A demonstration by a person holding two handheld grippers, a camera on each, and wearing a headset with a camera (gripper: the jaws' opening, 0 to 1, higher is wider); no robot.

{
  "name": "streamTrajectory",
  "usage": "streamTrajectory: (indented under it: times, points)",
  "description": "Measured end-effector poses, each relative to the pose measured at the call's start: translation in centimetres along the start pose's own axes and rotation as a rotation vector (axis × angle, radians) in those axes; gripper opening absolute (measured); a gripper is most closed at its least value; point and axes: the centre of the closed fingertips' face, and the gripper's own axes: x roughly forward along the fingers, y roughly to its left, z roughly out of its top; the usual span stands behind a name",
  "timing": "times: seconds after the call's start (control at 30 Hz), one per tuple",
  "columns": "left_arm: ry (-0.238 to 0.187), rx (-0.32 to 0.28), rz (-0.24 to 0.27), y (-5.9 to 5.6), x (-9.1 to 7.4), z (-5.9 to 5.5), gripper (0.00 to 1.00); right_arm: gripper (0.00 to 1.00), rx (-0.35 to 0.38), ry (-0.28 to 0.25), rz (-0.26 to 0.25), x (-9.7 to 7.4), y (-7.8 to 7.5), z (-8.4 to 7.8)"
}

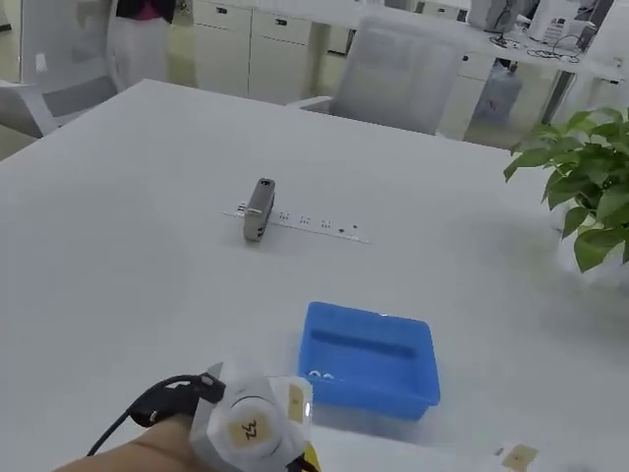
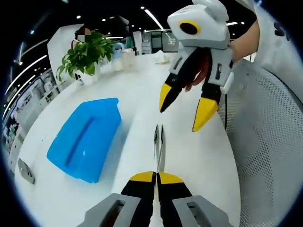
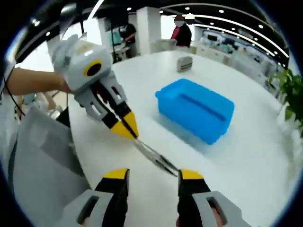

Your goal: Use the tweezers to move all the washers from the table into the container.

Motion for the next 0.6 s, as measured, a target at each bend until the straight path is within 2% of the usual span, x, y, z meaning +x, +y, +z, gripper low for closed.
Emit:
streamTrajectory:
  times: [0.07, 0.1, 0.13, 0.2, 0.27, 0.33, 0.37, 0.43, 0.47, 0.5, 0.53, 0.6]
  points:
    - [0.015, -0.009, 0.010, 0.1, 0.1, -0.3, 0.00, 0.49, 0.083, -0.076, -0.034, -1.4, -0.2, 0.7]
    - [0.016, -0.008, 0.012, 0.1, 0.2, -0.4, 0.00, 0.51, 0.097, -0.103, -0.040, -1.9, -0.2, 1.0]
    - [0.013, -0.014, 0.010, 0.1, 0.2, -0.5, 0.00, 0.52, 0.103, -0.126, -0.068, -2.5, -0.6, 1.1]
    - [0.016, -0.049, 0.007, 0.0, 0.1, -0.5, 0.06, 0.57, 0.084, -0.132, -0.118, -3.1, -1.2, 0.9]
    - [0.015, -0.073, 0.020, 0.1, -0.3, -0.4, 0.10, 0.65, 0.088, -0.133, -0.138, -3.3, -1.4, 0.6]
    - [0.005, -0.134, 0.065, 0.3, -1.0, -0.3, 0.12, 0.69, 0.079, -0.137, -0.150, -3.4, -1.5, 0.5]
    - [0.005, -0.147, 0.067, 0.3, -1.2, -0.3, 0.14, 0.70, 0.073, -0.140, -0.159, -3.5, -1.5, 0.5]
    - [-0.021, -0.220, 0.085, 0.0, -2.2, 0.1, 0.20, 0.70, 0.070, -0.154, -0.158, -3.8, -1.4, 0.8]
    - [-0.051, -0.271, 0.117, 0.2, -3.0, 0.5, 0.25, 0.71, 0.070, -0.168, -0.159, -3.9, -1.3, 1.0]
    - [-0.062, -0.304, 0.134, 0.2, -3.5, 0.6, 0.28, 0.71, 0.067, -0.181, -0.161, -3.9, -1.3, 1.3]
    - [-0.096, -0.329, 0.164, 0.3, -4.4, 1.2, 0.32, 0.71, 0.064, -0.187, -0.159, -4.0, -1.2, 1.4]
    - [-0.136, -0.385, 0.242, 0.8, -6.1, 1.7, 0.41, 0.73, 0.062, -0.192, -0.161, -4.1, -1.2, 1.5]
